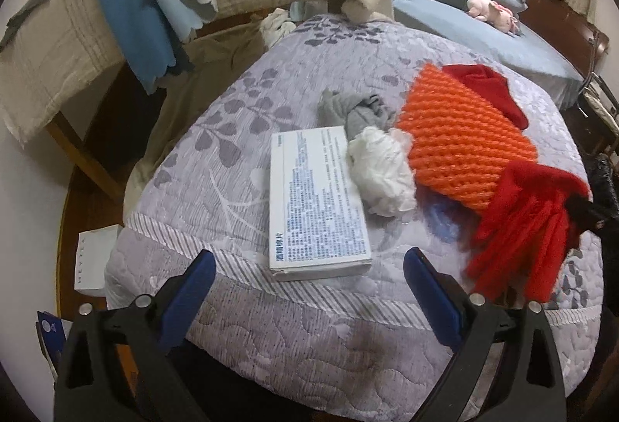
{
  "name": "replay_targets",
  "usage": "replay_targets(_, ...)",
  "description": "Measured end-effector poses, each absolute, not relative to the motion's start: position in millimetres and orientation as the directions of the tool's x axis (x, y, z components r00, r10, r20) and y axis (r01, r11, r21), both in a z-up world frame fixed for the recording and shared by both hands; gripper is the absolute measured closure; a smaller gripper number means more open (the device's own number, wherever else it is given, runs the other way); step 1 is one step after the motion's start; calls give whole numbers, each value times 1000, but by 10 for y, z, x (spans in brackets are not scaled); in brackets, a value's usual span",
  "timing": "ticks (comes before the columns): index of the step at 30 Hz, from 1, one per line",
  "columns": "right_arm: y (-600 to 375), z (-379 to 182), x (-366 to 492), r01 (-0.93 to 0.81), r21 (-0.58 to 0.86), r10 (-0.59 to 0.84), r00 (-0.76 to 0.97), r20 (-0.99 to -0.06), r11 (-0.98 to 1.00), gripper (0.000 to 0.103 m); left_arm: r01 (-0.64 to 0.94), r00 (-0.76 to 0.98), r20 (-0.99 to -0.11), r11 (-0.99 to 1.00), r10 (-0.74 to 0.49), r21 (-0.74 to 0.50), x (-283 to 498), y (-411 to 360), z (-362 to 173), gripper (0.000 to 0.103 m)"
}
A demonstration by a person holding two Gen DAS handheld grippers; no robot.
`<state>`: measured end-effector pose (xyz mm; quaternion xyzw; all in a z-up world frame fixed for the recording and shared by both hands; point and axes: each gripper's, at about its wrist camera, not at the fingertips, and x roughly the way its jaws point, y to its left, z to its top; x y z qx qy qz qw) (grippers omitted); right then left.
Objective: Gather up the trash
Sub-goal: 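Grasp the white medicine box with the left tool while the right tool holds the glove, then carry the white box and red glove over the trash bin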
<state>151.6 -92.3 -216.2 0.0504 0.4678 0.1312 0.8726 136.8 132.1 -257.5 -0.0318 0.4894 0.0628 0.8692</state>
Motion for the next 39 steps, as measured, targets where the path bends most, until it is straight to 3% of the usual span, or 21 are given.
replay_targets(5,-941,-2120,1537,-187,211,279,535,-798,960,92,-150,494,-866,989,76,1,1439,1364,-2652,15)
replay_targets(8,-949,-2114,1533,-185,212,279,536,-797,960,92,-138,478,-876,990,68,2,1466,1349,-2700,29)
replay_targets(10,-954,-2101,1525,-186,214,282,537,-795,959,92,-129,469,-881,992,54,-8,1481,1347,-2714,46)
replay_targets(11,-952,-2094,1523,-187,213,281,538,-795,959,92,-125,467,-883,992,50,-10,1480,1343,-2715,48)
replay_targets(39,-1179,-1421,1239,-204,233,309,634,-709,951,92,-96,638,-766,995,81,26,1134,1038,-1499,49)
